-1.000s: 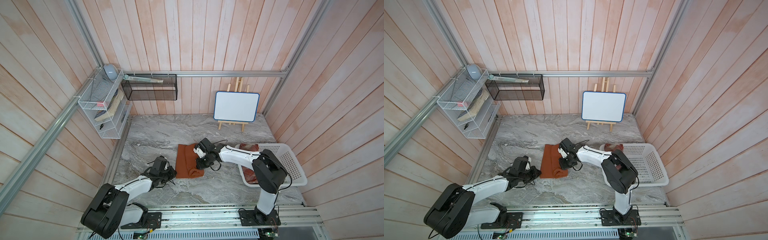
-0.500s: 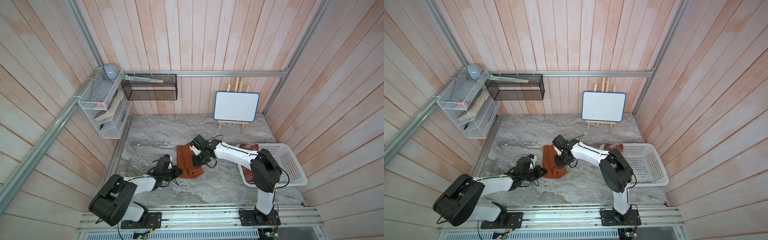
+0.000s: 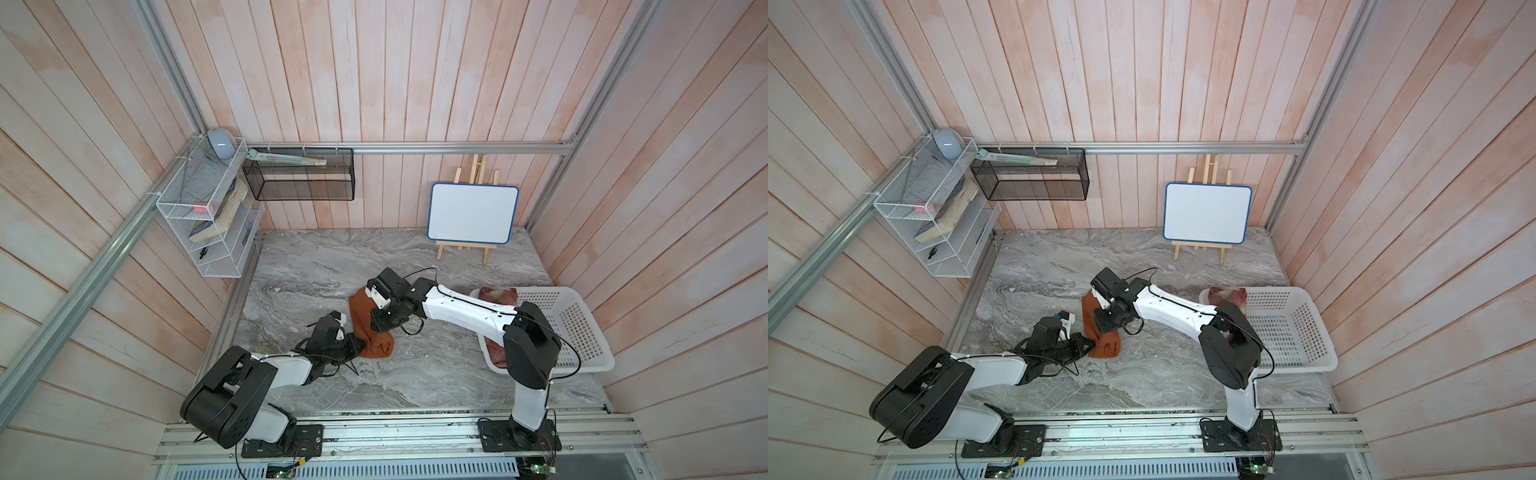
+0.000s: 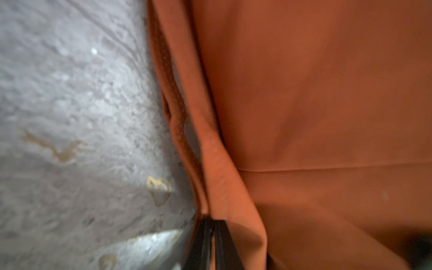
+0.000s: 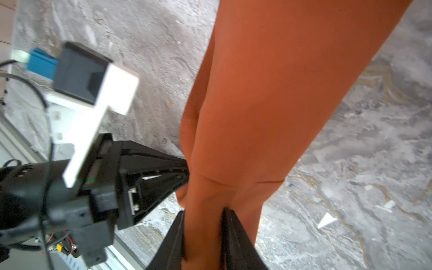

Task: Roll up the skirts
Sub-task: Roll the skirt at the center of the board.

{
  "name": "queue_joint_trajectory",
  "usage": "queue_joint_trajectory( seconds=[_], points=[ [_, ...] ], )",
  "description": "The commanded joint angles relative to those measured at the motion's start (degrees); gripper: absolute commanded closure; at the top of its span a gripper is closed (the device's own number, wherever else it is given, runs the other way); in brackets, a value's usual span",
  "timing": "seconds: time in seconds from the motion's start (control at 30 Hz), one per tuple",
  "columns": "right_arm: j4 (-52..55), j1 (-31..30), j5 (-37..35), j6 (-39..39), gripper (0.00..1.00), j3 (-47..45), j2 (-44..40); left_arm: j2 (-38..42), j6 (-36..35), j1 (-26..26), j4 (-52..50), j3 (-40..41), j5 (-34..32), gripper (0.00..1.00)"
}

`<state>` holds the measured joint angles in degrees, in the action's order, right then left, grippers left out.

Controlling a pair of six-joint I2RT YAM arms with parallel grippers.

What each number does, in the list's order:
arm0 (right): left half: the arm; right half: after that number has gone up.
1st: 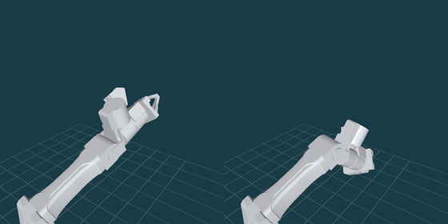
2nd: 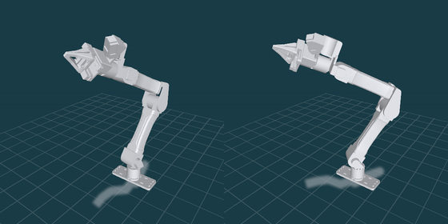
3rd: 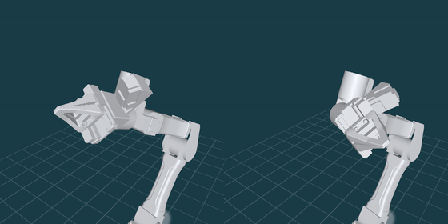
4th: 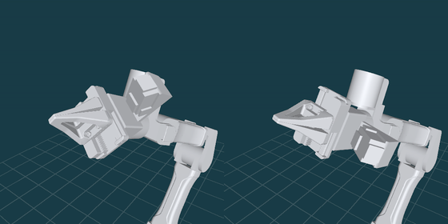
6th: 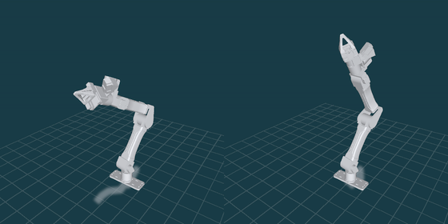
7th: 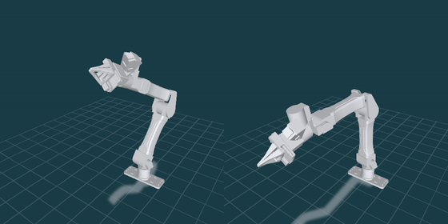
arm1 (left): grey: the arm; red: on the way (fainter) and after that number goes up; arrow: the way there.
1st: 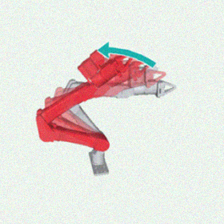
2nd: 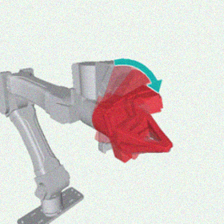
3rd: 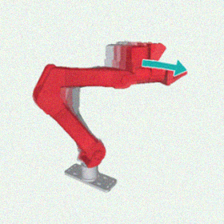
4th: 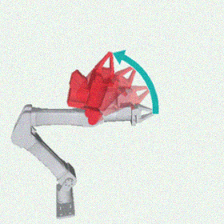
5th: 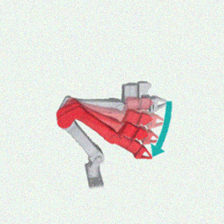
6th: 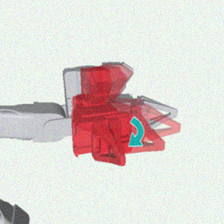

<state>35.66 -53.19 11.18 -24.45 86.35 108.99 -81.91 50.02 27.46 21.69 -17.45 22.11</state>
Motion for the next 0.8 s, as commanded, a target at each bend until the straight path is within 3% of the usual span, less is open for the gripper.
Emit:
queue_joint_trajectory(
  seconds=[0.0,0.27,0.53,0.77],
  points=[
    [-1.3,-0.4,3.2,-0.6,0.69,0.9,2.1,0.7,0.9,0.6,-6.7,2.6,1.0,0.89],
    [-5.6,-3.8,6.5,-2.4,0.69,0.6,3.5,5.3,1.2,0.6,-10.9,4.0,0.1,0.89],
    [-8.2,-6.1,6.5,-4.5,0.65,-3.0,1.7,3.7,2.1,0.6,-10.1,4.2,0.9,0.89],
    [-14.9,-6.0,8.2,-4.9,0.64,-6.3,6.7,5.0,4.4,0.1,-10.9,4.9,2.3,0.90]
  ],
)
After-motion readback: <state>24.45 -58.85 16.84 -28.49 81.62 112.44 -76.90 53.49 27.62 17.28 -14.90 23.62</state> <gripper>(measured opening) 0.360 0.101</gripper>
